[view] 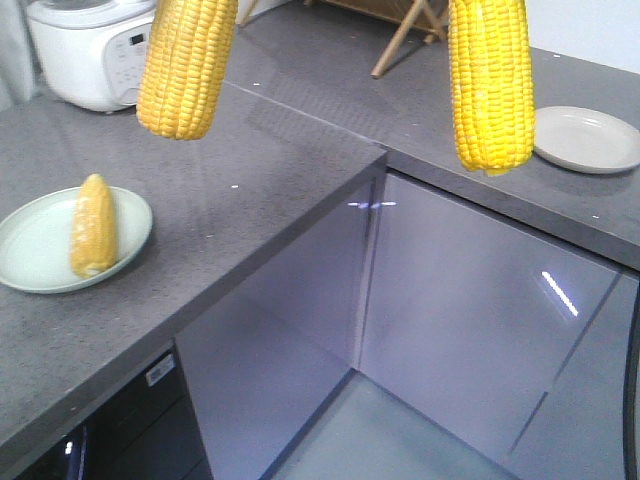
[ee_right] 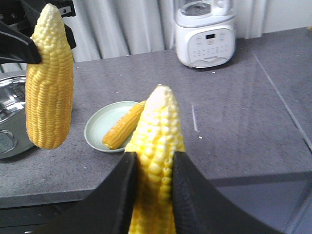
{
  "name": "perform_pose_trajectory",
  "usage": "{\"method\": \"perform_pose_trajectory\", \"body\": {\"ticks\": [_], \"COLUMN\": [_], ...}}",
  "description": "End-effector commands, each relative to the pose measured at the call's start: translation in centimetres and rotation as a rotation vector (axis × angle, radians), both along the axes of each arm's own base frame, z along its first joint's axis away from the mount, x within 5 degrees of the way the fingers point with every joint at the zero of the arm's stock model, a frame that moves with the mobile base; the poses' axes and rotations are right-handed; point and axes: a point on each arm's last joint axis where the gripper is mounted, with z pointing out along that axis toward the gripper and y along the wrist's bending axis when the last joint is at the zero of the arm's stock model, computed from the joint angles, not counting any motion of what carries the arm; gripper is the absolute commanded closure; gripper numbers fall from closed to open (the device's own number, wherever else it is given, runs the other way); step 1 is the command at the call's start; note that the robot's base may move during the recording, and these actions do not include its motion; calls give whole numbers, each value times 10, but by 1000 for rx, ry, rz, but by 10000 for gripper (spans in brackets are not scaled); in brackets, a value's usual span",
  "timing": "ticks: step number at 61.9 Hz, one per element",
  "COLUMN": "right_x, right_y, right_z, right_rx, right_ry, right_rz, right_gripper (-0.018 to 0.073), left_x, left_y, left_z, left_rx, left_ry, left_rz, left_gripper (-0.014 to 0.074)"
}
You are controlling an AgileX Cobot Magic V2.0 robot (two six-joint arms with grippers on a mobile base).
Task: Distribute corn equally
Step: 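Drive the base to the other counter holding both cobs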
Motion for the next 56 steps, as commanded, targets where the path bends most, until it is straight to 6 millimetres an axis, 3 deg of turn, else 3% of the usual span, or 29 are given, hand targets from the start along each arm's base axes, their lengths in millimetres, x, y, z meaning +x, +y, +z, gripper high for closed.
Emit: {"method": "perform_pose_trajectory", "body": {"ticks": [1, 56], "right_x": [-21, -21], "right_y": [3, 3], "right_z": [19, 19], "right_rx": [34, 34], "right_ry": [-57, -57], "right_rz": [43, 43], "right_gripper": [565, 565], "left_x": [-31, -31], "left_y": [0, 0], "left_z": [18, 18], "left_rx": [36, 36], "left_ry": [-33, -33], "left_rz": [-91, -91], "left_gripper": [604, 604]}}
